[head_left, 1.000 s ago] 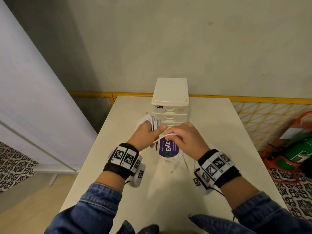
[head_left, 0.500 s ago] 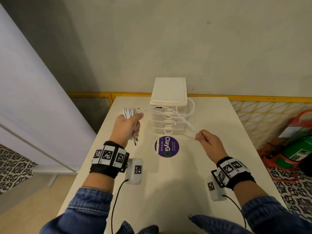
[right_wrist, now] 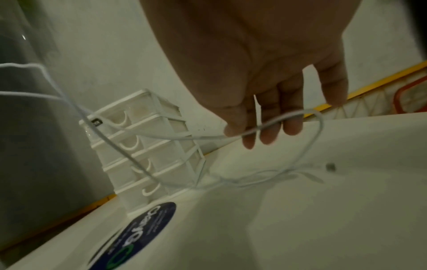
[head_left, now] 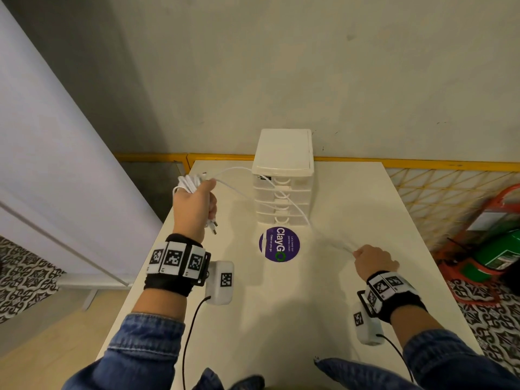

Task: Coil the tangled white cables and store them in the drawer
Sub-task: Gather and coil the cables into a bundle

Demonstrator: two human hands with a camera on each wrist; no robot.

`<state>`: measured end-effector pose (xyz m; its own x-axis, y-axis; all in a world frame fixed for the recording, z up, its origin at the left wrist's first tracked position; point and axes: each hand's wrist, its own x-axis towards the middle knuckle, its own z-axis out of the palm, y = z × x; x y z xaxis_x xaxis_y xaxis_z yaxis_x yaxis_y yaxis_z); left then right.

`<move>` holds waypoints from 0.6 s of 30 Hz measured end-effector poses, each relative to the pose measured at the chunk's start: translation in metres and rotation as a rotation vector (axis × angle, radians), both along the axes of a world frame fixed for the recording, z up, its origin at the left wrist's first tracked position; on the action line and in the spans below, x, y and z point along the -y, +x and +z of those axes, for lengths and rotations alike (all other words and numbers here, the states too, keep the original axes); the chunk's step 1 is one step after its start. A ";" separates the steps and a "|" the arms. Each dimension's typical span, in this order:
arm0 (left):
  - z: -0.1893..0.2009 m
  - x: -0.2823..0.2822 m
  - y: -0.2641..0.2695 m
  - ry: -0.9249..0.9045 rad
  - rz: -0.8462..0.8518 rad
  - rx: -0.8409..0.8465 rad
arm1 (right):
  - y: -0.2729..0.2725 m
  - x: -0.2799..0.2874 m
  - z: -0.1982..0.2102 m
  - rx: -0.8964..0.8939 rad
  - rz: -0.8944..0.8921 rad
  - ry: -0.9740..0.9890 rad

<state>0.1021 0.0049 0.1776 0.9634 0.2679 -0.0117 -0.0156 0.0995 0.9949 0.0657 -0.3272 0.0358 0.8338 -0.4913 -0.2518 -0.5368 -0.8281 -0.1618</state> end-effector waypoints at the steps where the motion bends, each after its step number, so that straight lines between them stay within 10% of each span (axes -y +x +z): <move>1: 0.000 0.004 -0.001 0.034 -0.071 -0.013 | 0.002 -0.004 0.004 0.038 0.029 0.034; 8: 0.002 0.049 -0.017 0.340 -0.468 -0.055 | 0.011 -0.069 0.080 0.889 0.390 0.576; 13: 0.008 0.059 -0.022 0.349 -0.545 -0.045 | 0.006 -0.101 0.106 0.785 0.783 0.613; 18: 0.003 0.054 -0.025 0.359 -0.650 -0.030 | 0.009 -0.101 0.092 0.688 0.711 0.798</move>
